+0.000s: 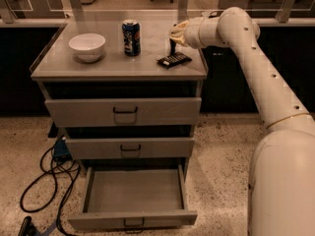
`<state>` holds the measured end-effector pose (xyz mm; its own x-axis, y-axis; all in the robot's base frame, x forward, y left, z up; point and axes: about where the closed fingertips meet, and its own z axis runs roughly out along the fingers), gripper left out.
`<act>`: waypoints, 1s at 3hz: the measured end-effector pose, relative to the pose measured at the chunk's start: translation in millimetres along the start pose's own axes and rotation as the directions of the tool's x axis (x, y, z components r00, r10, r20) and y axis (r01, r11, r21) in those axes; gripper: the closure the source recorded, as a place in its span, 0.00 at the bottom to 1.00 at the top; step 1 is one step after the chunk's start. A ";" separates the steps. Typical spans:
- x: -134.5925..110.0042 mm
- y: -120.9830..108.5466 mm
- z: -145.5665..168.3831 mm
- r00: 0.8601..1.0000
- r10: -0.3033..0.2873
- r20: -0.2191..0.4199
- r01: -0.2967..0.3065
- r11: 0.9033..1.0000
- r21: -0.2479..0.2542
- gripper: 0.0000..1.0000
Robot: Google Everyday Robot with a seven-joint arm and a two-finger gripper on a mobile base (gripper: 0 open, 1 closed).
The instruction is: Pick rxbar blueberry from bottom drawer and place on counter
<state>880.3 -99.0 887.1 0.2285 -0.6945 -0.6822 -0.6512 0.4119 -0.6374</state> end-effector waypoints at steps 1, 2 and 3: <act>0.0 0.0 0.0 1.000 0.000 0.000 0.000 1.000 0.000 0.61; 0.0 0.1 0.1 1.000 0.000 0.000 0.000 1.000 0.000 0.38; 0.0 0.1 0.1 1.000 0.000 0.000 0.000 1.000 0.000 0.14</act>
Offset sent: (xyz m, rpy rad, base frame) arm 0.0000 0.0000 0.0000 0.0000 0.0000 0.0000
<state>880.3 -98.9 887.1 0.2285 -0.6945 -0.6823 -0.6513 0.4118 -0.6373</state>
